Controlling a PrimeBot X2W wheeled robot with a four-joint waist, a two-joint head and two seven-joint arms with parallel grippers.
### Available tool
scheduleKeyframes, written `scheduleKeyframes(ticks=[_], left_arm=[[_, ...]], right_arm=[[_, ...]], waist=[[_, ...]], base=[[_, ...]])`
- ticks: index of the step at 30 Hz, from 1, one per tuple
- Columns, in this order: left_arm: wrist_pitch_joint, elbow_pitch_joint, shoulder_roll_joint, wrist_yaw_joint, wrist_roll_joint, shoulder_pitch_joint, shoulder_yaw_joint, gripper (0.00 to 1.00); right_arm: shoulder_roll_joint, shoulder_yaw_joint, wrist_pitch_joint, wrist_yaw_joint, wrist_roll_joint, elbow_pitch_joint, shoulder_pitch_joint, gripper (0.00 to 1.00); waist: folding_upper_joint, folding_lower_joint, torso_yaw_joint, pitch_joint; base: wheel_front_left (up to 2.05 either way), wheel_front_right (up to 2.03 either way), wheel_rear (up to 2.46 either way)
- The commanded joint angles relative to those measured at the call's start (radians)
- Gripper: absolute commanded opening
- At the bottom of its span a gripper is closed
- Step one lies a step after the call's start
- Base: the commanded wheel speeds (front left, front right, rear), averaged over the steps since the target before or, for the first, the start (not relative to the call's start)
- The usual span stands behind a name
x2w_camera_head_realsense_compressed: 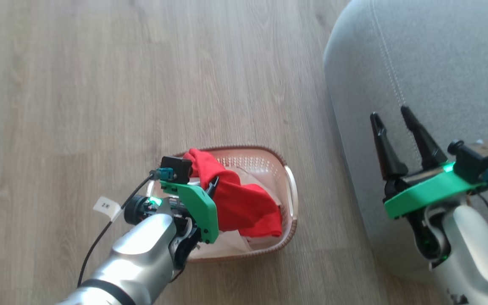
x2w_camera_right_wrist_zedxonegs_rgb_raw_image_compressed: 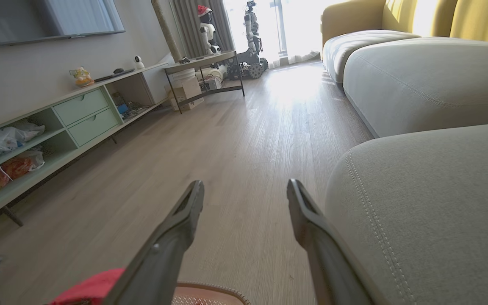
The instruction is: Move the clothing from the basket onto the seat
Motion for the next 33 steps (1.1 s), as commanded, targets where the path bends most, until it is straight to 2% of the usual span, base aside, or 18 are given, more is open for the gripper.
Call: scheduleKeyframes(ticks=[1, 13, 19, 27, 33], left_arm=[[-0.016, -0.023, 0.010, -0.005, 0.003, -0.026, 0.019, 0.00], [-0.065, -0.129, 0.027, -0.036, -0.002, -0.075, 0.037, 0.00], [-0.073, -0.249, 0.060, 0.005, 0.026, -0.132, 0.039, 0.00], [-0.014, -0.441, 0.101, 0.050, 0.017, -0.189, 0.062, 0.00], [0.010, -0.524, 0.129, 0.079, 0.037, -0.212, 0.054, 0.00]], right_arm=[[0.002, 0.016, -0.006, 0.000, -0.010, -0.023, 0.011, 1.00], [0.006, 0.049, -0.006, 0.000, -0.027, 0.023, 0.092, 1.00], [0.018, 0.069, 0.001, 0.000, -0.032, 0.031, 0.105, 1.00], [0.017, 0.088, 0.013, 0.000, -0.034, 0.025, 0.115, 1.00], [0.004, 0.107, 0.017, 0.000, -0.027, 0.019, 0.118, 1.00]], waist=[[-0.0001, 0.0001, 0.011, -0.036], [-0.0001, 0.0001, 0.040, -0.163], [-0.0001, 0.0001, 0.039, -0.204], [-0.0001, 0.0001, 0.037, -0.214], [-0.0001, 0.0001, 0.031, -0.206]], base=[[0.00, 0.00, 0.00], [0.00, 0.00, 0.00], [0.00, 0.00, 0.00], [0.00, 0.00, 0.00], [0.00, 0.00, 0.00]])
